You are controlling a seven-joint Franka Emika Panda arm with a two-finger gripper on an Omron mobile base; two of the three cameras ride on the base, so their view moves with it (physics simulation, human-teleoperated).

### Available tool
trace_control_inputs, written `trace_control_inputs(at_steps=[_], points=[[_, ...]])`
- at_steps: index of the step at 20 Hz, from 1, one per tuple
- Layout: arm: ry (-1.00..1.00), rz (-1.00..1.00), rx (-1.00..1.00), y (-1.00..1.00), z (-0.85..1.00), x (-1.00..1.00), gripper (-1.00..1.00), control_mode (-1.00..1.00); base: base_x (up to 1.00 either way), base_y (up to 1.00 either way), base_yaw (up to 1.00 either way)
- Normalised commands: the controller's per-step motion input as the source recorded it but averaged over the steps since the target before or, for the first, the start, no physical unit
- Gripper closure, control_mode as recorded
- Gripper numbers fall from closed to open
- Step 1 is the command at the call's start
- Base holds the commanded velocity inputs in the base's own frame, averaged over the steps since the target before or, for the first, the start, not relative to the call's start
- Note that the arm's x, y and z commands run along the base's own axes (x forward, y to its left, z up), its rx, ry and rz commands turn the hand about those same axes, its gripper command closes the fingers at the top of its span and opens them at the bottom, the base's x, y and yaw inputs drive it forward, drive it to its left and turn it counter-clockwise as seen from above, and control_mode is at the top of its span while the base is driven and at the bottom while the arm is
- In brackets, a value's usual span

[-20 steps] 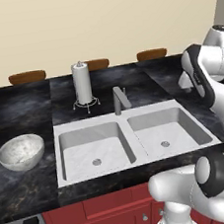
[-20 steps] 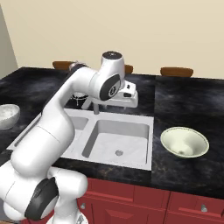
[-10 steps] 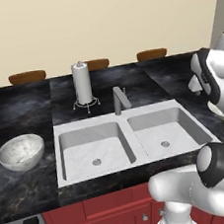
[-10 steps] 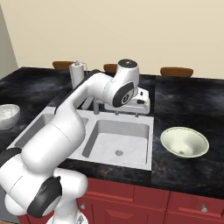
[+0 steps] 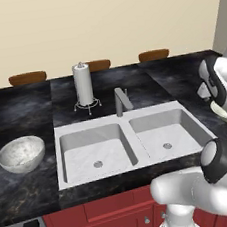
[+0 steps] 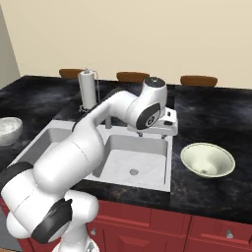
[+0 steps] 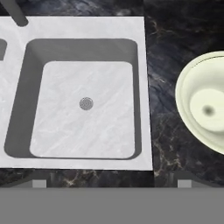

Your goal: Place the bowl in the left basin and the bowl in the right basin of the sink.

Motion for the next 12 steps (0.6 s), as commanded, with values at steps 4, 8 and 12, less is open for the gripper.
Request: trace_control_inputs(at_steps=[4, 8, 12], points=[[0.0, 0.0, -0.01, -0.3, -0.24, 0.1, -1.0, -1.0, 0.0, 0.0, 0.0], [0.0, 0.0, -0.02, -0.27, -0.24, 0.1, -1.0, -1.0, 0.0, 0.0, 0.0], [0.0, 0.0, -0.01, -0.24, -0.19, 0.09, -1.0, -1.0, 0.0, 0.0, 0.0]])
